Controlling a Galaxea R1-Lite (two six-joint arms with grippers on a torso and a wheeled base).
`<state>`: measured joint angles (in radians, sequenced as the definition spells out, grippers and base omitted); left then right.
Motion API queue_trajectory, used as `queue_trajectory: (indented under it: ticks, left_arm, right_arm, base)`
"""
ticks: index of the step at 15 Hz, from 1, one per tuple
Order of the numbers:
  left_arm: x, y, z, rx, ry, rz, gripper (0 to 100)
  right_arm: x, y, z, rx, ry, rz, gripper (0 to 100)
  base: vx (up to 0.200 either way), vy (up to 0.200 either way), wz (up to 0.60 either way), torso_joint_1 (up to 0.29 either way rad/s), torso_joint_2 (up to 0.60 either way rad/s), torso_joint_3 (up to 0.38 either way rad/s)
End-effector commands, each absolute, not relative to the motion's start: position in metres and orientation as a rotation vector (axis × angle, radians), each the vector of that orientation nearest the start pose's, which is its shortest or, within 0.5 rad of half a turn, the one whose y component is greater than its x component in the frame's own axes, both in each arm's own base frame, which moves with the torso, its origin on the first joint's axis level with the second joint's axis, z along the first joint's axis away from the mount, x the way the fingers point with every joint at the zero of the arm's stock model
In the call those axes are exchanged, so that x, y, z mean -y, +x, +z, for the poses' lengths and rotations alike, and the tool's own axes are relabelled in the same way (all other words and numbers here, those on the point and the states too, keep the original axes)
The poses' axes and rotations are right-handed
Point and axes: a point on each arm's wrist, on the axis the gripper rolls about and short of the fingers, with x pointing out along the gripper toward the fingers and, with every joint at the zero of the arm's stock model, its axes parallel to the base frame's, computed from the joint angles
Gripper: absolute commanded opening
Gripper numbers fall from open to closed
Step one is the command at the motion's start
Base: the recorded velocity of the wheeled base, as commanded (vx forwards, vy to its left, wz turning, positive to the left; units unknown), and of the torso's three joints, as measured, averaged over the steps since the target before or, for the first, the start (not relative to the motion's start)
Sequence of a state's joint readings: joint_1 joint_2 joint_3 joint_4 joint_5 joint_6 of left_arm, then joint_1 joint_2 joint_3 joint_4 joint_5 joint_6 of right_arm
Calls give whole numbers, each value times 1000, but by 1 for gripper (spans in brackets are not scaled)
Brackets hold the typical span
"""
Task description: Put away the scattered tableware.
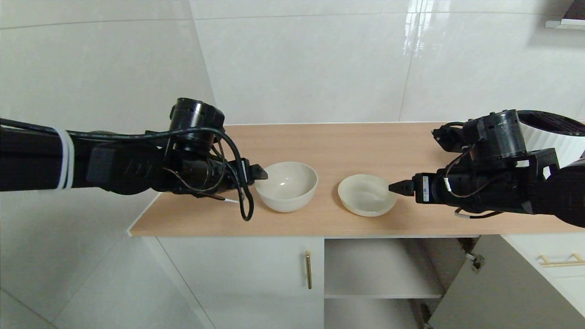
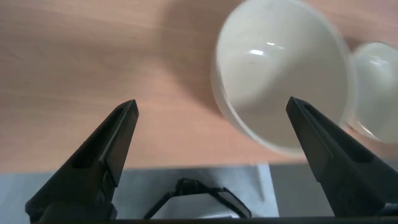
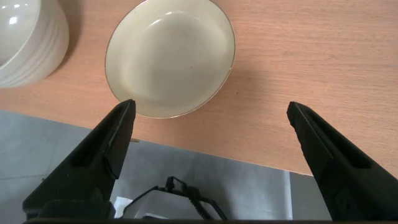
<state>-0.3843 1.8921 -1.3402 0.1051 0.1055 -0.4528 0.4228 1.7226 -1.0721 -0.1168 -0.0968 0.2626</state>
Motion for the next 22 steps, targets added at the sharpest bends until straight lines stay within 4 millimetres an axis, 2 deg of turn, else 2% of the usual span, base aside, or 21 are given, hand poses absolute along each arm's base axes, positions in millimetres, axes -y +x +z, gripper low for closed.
queue_trajectory:
  ticks: [1,4,8,9,13,18,19,22]
  left_arm:
    - [144,351,173,-731,-258,-113,100]
    - [151,360,160,-741,-265,-90,100]
    - [152,363,159,-737,-268,-87,100]
    - [152,362,161,-734,-269,-88,0]
    - [149,355,174,-679,-281,-104,0]
    - [139,323,216,-586,-310,-142,0]
    - [136,316,225,-562,-317,-150,0]
    - [133,305,237,-534,-327,-166,0]
  right_arm:
    - [-129,291,198,-557,116,248,100]
    - [-128,289,201,-546,119,248,100]
    - [-127,287,204,-539,121,250,100]
    - [-127,287,204,-539,121,250,100]
    - [-127,288,204,-537,120,247,100]
    - [-131,302,197,-545,97,181,100]
    - [-133,307,190,-562,87,142,100]
    - [-141,328,166,-600,63,44,100]
  base:
    - [0,0,0,0,0,0]
    - [0,0,0,0,0,0]
    - [0,0,0,0,0,0]
    - [0,0,0,0,0,0]
    - [0,0,0,0,0,0]
    - [0,0,0,0,0,0]
    - [0,0,0,0,0,0]
    - [0,0,0,0,0,0]
